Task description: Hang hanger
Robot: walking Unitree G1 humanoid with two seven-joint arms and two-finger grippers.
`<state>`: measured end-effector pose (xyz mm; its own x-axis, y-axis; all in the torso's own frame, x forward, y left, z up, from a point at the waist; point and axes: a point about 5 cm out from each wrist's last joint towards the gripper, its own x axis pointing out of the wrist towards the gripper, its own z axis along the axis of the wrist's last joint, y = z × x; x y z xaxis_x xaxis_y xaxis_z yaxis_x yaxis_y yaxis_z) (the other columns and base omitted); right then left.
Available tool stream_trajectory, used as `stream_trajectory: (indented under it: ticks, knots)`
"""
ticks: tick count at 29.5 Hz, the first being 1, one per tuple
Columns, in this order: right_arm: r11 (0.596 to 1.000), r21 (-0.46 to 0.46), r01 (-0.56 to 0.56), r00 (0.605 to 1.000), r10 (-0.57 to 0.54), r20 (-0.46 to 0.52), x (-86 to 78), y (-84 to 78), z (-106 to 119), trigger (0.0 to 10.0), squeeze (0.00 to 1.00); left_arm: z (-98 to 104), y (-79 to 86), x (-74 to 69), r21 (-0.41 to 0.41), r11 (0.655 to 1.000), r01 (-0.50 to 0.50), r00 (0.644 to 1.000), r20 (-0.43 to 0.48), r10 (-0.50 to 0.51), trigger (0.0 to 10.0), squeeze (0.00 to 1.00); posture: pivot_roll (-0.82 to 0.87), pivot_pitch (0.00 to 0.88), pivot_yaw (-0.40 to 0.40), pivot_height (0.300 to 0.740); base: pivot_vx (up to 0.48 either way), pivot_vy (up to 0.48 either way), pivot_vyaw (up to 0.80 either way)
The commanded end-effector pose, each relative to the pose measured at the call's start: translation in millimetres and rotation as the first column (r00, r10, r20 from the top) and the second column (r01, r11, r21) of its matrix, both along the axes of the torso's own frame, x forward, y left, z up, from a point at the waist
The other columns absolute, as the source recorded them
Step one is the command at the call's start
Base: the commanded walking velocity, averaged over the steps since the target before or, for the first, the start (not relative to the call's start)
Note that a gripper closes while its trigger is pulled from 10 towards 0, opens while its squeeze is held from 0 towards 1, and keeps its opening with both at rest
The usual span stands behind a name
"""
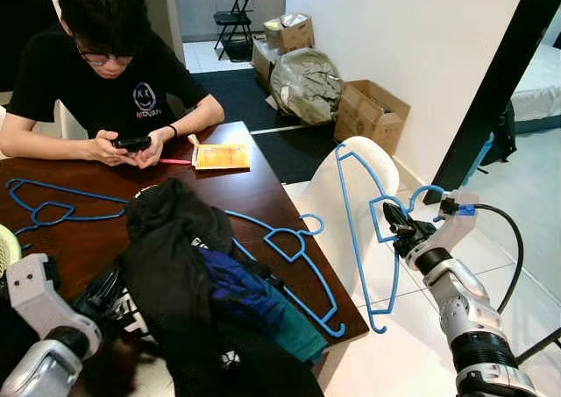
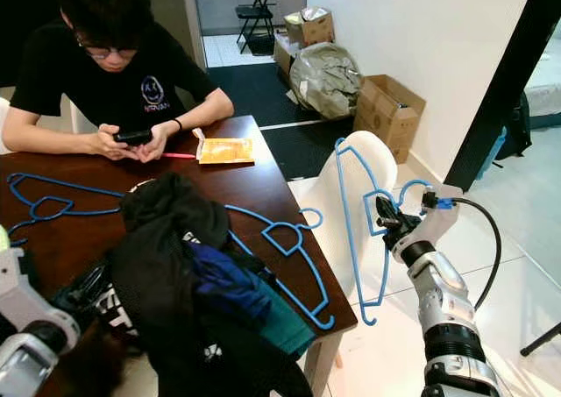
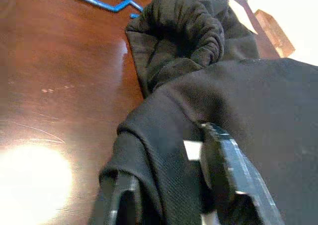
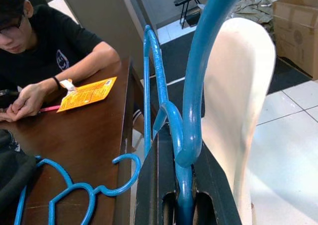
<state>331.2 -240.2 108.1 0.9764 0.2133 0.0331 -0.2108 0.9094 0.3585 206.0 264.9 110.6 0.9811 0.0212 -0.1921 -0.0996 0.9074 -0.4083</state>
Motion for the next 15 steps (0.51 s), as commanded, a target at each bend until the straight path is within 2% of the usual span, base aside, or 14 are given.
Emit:
stream_trajectory:
  ticks: [1,2,3,4,5,6,7,8,9,10,11,12,14,15]
  knots:
    - [1.000,-0.004,-0.005,1.000,0.005,-0.011,-1.2,-2.3,-1.0,10.0,0.00,5.3,-2.7,-2.0,0.031,0.997,0.065,0.998,0.010,-0.065,10.0,1.00,0.08,0.000,-0.053,0.740,0.000,0.000,0.00]
    - [1.000,-0.007,-0.008,1.000,0.008,-0.013,-1.3,-2.5,-1.0,10.0,0.00,10.7,-5.9,-4.2,0.044,0.990,0.136,0.990,0.018,-0.137,10.0,1.00,0.08,0.000,-0.056,0.740,0.000,0.000,0.00]
    - [1.000,-0.007,-0.008,1.000,0.008,-0.013,-1.3,-2.5,-1.0,10.0,0.00,10.7,-5.9,-4.2,0.044,0.990,0.136,0.990,0.018,-0.137,10.0,1.00,0.08,0.000,-0.056,0.740,0.000,0.000,0.00]
    - [1.000,-0.009,-0.010,1.000,0.010,-0.015,-1.3,-2.8,-1.0,10.0,0.00,21.6,-10.8,-7.9,0.069,0.970,0.234,0.971,0.032,-0.237,10.0,1.00,0.08,0.000,-0.058,0.740,0.000,0.000,0.00]
    - [1.000,-0.009,-0.010,1.000,0.010,-0.015,-1.3,-2.8,-1.0,10.0,0.00,21.6,-10.8,-7.9,0.069,0.970,0.234,0.971,0.032,-0.237,10.0,1.00,0.08,0.000,-0.058,0.740,0.000,0.000,0.00]
    - [1.000,-0.011,-0.012,1.000,0.012,-0.018,-1.4,-3.2,-1.2,10.0,0.00,36.6,-18.8,-13.3,0.104,0.929,0.356,0.931,0.048,-0.362,10.0,1.00,0.07,0.000,-0.059,0.740,0.000,0.000,0.00]
    - [1.000,-0.011,-0.012,1.000,0.012,-0.018,-1.4,-3.2,-1.2,10.0,0.00,36.6,-18.8,-13.3,0.104,0.929,0.356,0.931,0.048,-0.362,10.0,1.00,0.07,0.000,-0.059,0.740,0.000,0.000,0.00]
    - [1.000,-0.013,-0.015,1.000,0.014,-0.022,-1.6,-3.6,-1.7,10.0,0.00,52.5,-30.1,-21.2,0.152,0.856,0.494,0.861,0.051,-0.506,10.0,1.00,0.07,0.000,-0.060,0.740,0.000,0.000,0.00]
    - [1.000,-0.014,-0.016,1.000,0.016,-0.025,-1.8,-4.1,-2.2,10.0,0.00,62.4,-39.3,-27.7,0.183,0.790,0.585,0.798,0.043,-0.601,10.0,1.00,0.07,0.000,-0.061,0.740,0.000,0.000,0.00]
    - [1.000,-0.017,-0.019,0.999,0.019,-0.029,-2.0,-4.4,-2.8,10.0,0.00,69.9,-46.3,-33.7,0.217,0.720,0.659,0.735,0.013,-0.677,10.0,1.00,0.07,0.000,-0.060,0.740,0.000,0.000,0.00]
    - [1.000,-0.018,-0.021,0.999,0.021,-0.032,-2.1,-4.5,-3.1,10.0,0.00,73.4,-49.9,-36.9,0.233,0.679,0.696,0.700,-0.010,-0.714,10.0,1.00,0.07,0.000,-0.060,0.740,0.000,0.000,0.00]
    - [1.000,-0.018,-0.021,0.999,0.021,-0.032,-2.1,-4.5,-3.1,10.0,0.00,73.4,-49.9,-36.9,0.233,0.679,0.696,0.700,-0.010,-0.714,10.0,1.00,0.07,0.000,-0.060,0.740,0.000,0.000,0.00]
    - [0.999,-0.023,-0.026,0.999,0.025,-0.036,-2.7,-4.3,-4.1,10.0,0.00,77.7,-48.0,-39.4,0.289,0.622,0.728,0.668,-0.096,-0.738,10.0,1.00,0.06,0.000,-0.058,0.740,0.000,0.000,0.00]
    - [0.999,-0.023,-0.026,0.999,0.025,-0.036,-2.7,-4.3,-4.1,10.0,0.00,77.7,-48.0,-39.4,0.289,0.622,0.728,0.668,-0.096,-0.738,10.0,1.00,0.06,0.000,-0.058,0.740,0.000,0.000,0.00]
